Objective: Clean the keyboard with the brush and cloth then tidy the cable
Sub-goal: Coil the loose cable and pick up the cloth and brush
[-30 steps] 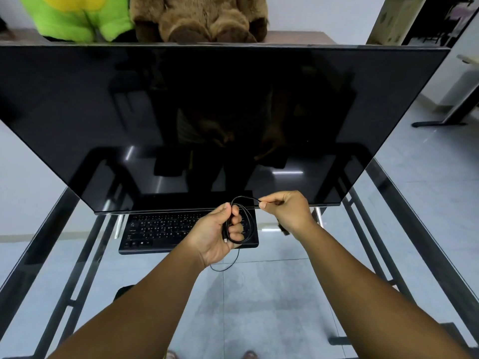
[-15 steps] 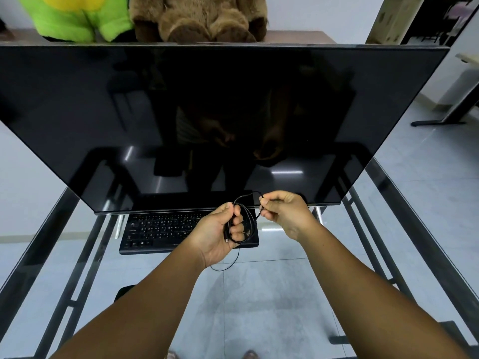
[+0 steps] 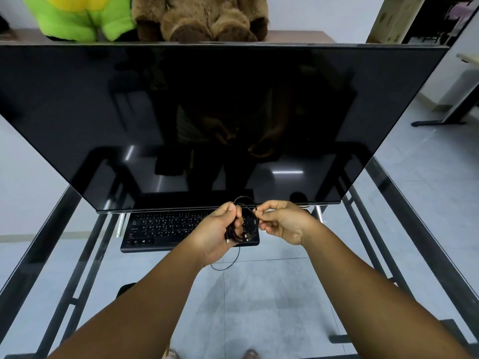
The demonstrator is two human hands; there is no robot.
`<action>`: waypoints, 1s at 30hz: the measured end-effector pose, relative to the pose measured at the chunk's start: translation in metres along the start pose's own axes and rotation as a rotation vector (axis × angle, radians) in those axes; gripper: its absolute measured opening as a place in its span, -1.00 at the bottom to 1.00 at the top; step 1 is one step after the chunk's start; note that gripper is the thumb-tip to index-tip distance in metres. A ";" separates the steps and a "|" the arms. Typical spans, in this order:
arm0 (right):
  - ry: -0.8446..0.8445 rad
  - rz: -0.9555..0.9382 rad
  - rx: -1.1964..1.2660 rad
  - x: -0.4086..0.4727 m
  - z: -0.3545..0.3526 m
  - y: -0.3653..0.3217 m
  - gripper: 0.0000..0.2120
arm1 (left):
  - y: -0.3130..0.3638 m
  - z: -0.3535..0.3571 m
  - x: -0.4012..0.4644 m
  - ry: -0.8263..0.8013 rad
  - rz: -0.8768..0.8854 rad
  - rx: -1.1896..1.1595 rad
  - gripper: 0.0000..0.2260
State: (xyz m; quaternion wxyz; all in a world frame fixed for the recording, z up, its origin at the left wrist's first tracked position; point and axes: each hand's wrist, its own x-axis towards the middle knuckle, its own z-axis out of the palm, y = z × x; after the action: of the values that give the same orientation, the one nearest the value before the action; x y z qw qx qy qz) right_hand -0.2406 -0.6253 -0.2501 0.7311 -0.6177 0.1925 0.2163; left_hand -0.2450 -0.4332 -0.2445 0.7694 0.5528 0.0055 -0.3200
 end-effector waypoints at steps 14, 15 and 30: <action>0.010 0.009 -0.022 -0.005 -0.001 0.005 -0.85 | 0.000 0.001 -0.003 0.005 0.049 0.554 -0.73; 0.013 -0.001 -0.034 -0.006 -0.001 0.006 -0.85 | 0.000 0.001 -0.003 0.003 0.049 0.553 -0.74; -0.196 0.035 -0.052 -0.022 -0.002 0.012 -0.64 | -0.010 -0.008 0.004 0.160 0.066 0.641 -0.78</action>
State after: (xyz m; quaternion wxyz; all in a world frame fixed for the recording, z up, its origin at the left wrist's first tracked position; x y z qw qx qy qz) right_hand -0.2654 -0.6273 -0.2487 0.7264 -0.6089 0.1252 0.2933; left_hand -0.2442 -0.4301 -0.2573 0.5632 0.7901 -0.0529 -0.2360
